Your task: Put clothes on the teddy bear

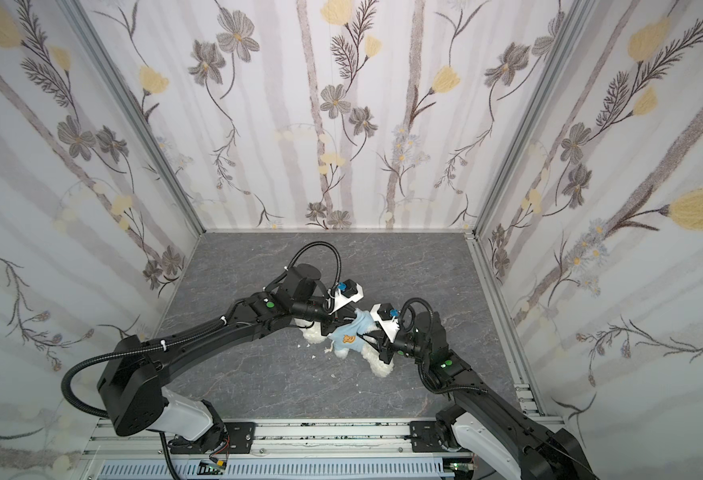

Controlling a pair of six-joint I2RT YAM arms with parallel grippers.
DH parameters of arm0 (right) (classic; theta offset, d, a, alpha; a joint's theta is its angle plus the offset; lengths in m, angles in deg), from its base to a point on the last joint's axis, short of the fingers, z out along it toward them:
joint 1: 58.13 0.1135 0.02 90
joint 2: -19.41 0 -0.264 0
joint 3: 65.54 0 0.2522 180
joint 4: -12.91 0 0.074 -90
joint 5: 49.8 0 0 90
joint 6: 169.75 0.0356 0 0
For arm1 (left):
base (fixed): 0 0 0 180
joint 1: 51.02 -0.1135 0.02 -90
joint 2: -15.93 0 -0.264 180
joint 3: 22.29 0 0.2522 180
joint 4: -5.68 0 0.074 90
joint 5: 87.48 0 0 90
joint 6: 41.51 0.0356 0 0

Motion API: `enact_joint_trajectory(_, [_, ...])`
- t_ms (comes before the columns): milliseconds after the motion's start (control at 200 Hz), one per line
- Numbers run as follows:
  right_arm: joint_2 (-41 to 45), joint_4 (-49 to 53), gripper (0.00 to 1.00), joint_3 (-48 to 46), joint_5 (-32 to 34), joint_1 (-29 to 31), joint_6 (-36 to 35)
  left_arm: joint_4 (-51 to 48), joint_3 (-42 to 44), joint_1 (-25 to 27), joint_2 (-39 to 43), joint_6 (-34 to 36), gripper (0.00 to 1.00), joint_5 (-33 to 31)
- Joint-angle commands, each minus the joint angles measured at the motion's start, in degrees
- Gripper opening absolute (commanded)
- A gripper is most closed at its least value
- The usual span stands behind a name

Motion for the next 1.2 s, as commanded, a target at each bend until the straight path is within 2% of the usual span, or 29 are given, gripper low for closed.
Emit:
enact_joint_trajectory(0, [2.05, -27.58, 0.00, -4.53, 8.95, -0.46, 12.04, 6.53, 3.43, -1.17, 4.55, -8.49, 0.00, 1.64])
enact_joint_trajectory(115, [4.35, -33.53, 0.00, -9.40, 16.83, 0.79, 20.72, 15.90, 6.72, -2.84, 8.14, -15.82, 0.00, 1.15])
enact_joint_trajectory(320, [8.32, -36.64, 0.00, -12.87, 34.02, 8.22, 26.52, 23.71, 10.54, -3.96, 10.27, -22.79, 0.00, -3.20])
enact_joint_trajectory(570, [9.41, -39.79, 0.00, -13.86, 42.32, 9.51, 33.90, 29.36, 14.51, -4.86, 12.98, -29.38, 0.00, -5.92])
enact_joint_trajectory(684, [8.42, -41.66, 0.00, -14.20, 43.39, 9.55, 36.63, 33.30, 17.76, -5.36, 14.56, -32.56, 0.00, -5.42])
enact_joint_trajectory(764, [6.79, -41.59, 0.00, -13.15, 40.51, 9.54, 34.95, 34.14, 18.50, -5.46, 14.89, -32.30, 0.00, -4.55])
enact_joint_trajectory(869, [4.94, -37.00, 0.00, -9.65, 33.49, 9.51, 27.62, 26.50, 15.83, -3.51, 13.90, -23.43, 0.00, -6.92])
enact_joint_trajectory(919, [4.36, -30.98, 0.00, -6.87, 28.54, 9.44, 22.22, 21.79, 13.95, -2.77, 13.13, -18.67, 0.00, -8.22])
enact_joint_trajectory(1004, [4.35, -17.84, 0.29, -1.75, 23.63, 9.45, 14.82, 16.94, 12.21, -2.03, 12.59, -12.82, 0.00, -11.26])
enact_joint_trajectory(1084, [5.07, -6.13, 0.48, 1.93, 23.84, 9.40, 8.84, 16.01, 12.33, -1.99, 13.12, -9.53, 0.00, -15.02])
enact_joint_trajectory(1199, [6.54, 4.02, 0.59, 4.56, 27.00, 9.23, 4.32, 15.55, 12.67, -1.96, 13.16, -6.22, 0.00, -20.36])
